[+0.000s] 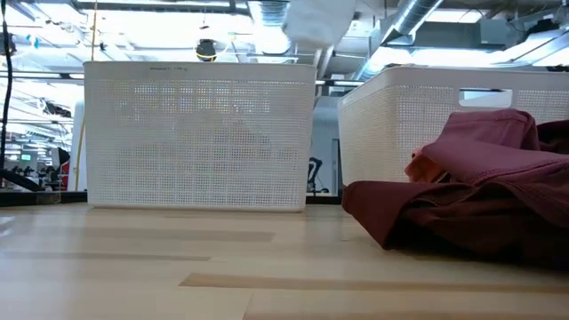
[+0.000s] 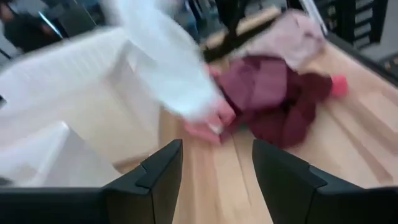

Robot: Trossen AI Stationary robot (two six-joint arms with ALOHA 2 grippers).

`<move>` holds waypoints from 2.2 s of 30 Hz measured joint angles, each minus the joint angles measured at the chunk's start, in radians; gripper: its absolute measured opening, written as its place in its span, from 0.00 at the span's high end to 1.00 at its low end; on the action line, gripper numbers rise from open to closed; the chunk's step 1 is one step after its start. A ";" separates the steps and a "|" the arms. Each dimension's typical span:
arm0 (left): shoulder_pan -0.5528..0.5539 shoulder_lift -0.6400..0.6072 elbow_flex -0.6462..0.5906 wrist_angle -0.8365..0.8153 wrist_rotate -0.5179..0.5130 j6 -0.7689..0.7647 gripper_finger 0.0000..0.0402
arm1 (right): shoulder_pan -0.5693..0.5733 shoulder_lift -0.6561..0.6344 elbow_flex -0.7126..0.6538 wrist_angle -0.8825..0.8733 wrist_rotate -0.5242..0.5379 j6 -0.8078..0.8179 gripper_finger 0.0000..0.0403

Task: Sort clothes
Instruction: Put the white sock into the right white laundry organizer

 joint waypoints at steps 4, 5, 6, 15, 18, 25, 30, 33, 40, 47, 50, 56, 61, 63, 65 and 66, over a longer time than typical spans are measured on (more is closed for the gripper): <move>-0.015 0.023 0.000 -0.103 0.002 -0.084 0.53 | -0.024 -0.102 0.000 0.003 0.095 -0.086 0.99; -0.018 0.031 0.000 -0.122 0.004 -0.102 0.53 | -0.029 -0.128 0.000 0.002 0.118 -0.107 0.99; -0.021 0.039 0.000 -0.139 0.004 -0.118 0.53 | -0.035 -0.153 0.000 0.001 0.144 -0.128 0.99; -0.043 0.071 -0.018 -0.148 0.003 -0.168 0.53 | -0.093 -0.383 0.000 -0.049 0.364 -0.207 0.99; -0.049 0.071 -0.030 -0.141 0.003 -0.174 0.53 | -0.120 -0.438 0.000 -0.117 0.428 -0.175 0.99; -0.058 0.071 -0.031 -0.139 0.003 -0.207 0.53 | -0.253 -0.537 0.000 -0.475 0.442 0.186 0.99; -0.071 0.071 -0.031 -0.139 0.002 -0.234 0.53 | -0.386 -0.552 0.000 -0.851 0.362 0.574 0.99; -0.080 0.071 -0.031 -0.139 0.003 -0.242 0.53 | -0.472 -0.543 0.000 -1.044 0.248 0.779 0.99; -0.082 0.071 -0.031 -0.131 0.002 -0.242 0.53 | -0.601 -0.474 -0.016 -1.237 0.056 0.970 0.99; -0.082 0.071 -0.030 -0.100 0.002 -0.235 0.53 | -0.693 -0.422 -0.089 -1.246 0.013 0.967 0.98; -0.082 0.071 -0.030 -0.103 0.002 -0.239 0.53 | -0.745 -0.415 -0.130 -1.243 -0.008 0.967 0.98; -0.082 0.071 -0.030 -0.107 0.004 -0.245 0.53 | -0.834 -0.417 -0.217 -1.180 -0.102 0.921 0.97; -0.082 0.071 -0.030 -0.107 0.006 -0.243 0.53 | -0.879 -0.417 -0.275 -1.078 -0.207 0.853 0.97; -0.082 0.071 -0.030 -0.107 0.006 -0.243 0.53 | -0.896 -0.418 -0.290 -1.054 -0.229 0.837 0.97; -0.082 0.071 -0.030 -0.107 0.006 -0.243 0.53 | -0.915 -0.418 -0.303 -1.039 -0.246 0.832 0.97; -0.082 0.071 -0.030 -0.107 0.006 -0.243 0.53 | -0.924 -0.418 -0.309 -1.035 -0.250 0.833 0.97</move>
